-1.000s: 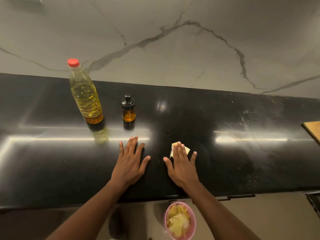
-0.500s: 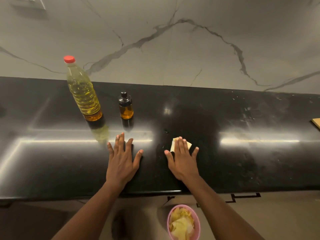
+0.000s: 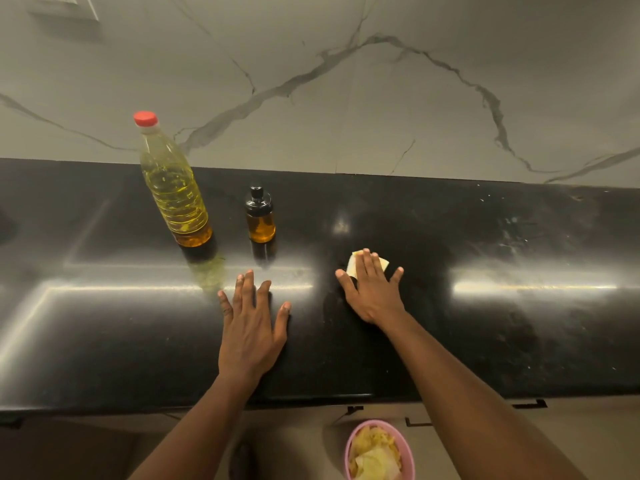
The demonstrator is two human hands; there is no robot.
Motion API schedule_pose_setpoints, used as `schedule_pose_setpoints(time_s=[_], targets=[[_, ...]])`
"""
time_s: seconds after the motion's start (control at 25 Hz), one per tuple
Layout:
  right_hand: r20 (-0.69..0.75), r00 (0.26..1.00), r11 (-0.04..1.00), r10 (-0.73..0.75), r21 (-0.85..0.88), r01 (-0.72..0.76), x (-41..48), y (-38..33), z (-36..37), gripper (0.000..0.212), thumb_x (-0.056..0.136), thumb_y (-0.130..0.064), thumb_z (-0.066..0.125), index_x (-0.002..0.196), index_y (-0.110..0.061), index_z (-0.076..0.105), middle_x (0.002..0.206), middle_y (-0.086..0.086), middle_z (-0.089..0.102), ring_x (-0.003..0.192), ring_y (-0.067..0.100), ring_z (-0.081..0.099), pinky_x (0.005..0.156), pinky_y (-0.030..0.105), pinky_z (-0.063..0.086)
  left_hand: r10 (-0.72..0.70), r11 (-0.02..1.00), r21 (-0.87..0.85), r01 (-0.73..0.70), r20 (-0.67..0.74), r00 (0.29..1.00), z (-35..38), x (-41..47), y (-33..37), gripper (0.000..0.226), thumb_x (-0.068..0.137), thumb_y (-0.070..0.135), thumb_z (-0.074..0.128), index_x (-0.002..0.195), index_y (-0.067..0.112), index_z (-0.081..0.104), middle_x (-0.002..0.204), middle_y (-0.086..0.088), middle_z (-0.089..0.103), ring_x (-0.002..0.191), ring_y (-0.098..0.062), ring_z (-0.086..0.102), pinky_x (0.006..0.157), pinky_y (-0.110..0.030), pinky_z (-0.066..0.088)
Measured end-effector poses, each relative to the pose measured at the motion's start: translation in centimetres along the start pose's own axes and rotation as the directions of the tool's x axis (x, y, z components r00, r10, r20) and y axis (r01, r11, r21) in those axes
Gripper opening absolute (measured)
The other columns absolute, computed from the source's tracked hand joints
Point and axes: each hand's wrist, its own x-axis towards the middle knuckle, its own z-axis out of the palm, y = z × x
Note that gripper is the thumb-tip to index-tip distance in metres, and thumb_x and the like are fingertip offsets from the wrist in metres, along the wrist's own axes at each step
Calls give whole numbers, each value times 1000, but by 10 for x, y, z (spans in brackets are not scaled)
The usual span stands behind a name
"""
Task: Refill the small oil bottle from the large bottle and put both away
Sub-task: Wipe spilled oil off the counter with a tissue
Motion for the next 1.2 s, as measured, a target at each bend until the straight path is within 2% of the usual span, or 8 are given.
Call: schedule_pose_setpoints(time_s=[0.2, 0.44, 0.56, 0.68, 0.8, 0.92, 1.08, 1.2], targets=[[26, 952, 951, -304, -52, 305, -42, -11, 38, 86, 97, -78, 3, 165, -26, -8, 174, -7, -13, 158, 11, -18, 123, 68, -11, -10, 1000, 3, 10, -7, 1000, -1, -1, 0, 64, 106, 56, 28, 159, 19, 31, 174, -11, 5, 160, -23, -8, 126, -50, -13], [2, 997, 992, -73, -105, 72, -15, -2, 2, 81, 104, -68, 11, 166, -18, -4, 175, -1, -9, 160, 16, -11, 123, 68, -11, -2, 1000, -7, 2, 5, 1000, -2, -1, 0, 62, 108, 52, 25, 160, 19, 29, 174, -11, 4, 160, -23, -9, 127, -51, -12], [35, 966, 962, -257, -85, 259, -24, -40, 16, 83, 103, -69, 11, 166, -18, -7, 174, 0, -11, 160, 17, -15, 122, 69, -9, -20, 1000, 0, 20, 20, 1000, -1, -1, -2, 59, 108, 48, 24, 161, 20, 27, 174, -11, 2, 160, -23, -11, 128, -55, -8], [5, 928, 923, -372, -102, 371, -82, -15, 56, 86, 97, -78, 1, 166, -26, -8, 174, -7, -12, 158, 11, -18, 122, 70, -4, -21, 1000, 19, 21, 25, 999, 1, 0, -1, 60, 108, 48, 21, 162, 21, 24, 174, -11, 0, 159, -23, -13, 128, -54, -10], [-33, 984, 978, -176, -122, 171, -70, 14, 44, 86, 98, -76, 4, 166, -24, -6, 174, -5, -12, 159, 13, -17, 122, 71, -7, -8, 1000, 13, 8, 8, 1000, 3, 0, -2, 60, 109, 48, 22, 161, 20, 26, 174, -12, 4, 160, -24, -10, 127, -52, -12], [-2, 1000, 998, -27, -65, 27, -26, -17, 13, 85, 102, -71, 12, 166, -17, -6, 174, 2, -14, 159, 20, -17, 121, 71, -11, -12, 1000, 6, 12, -4, 1000, 3, 0, -3, 61, 107, 49, 17, 160, 20, 28, 173, -12, 6, 160, -24, -8, 127, -51, -13], [56, 945, 941, -323, -84, 327, -64, -56, 50, 87, 98, -77, 6, 165, -24, -9, 174, -2, -16, 158, 15, -21, 121, 71, -12, -27, 999, 44, 27, 11, 1000, 3, 0, -2, 61, 108, 47, 23, 162, 18, 23, 173, -14, 1, 160, -26, -11, 128, -54, -10], [47, 931, 926, -361, -98, 364, -119, -18, 75, 86, 95, -81, -2, 164, -31, -12, 172, -10, -18, 155, 8, -26, 121, 69, -11, -35, 999, 32, 34, 11, 999, 1, -1, -2, 62, 108, 49, 22, 161, 18, 24, 173, -13, 1, 160, -27, -9, 127, -53, -12]])
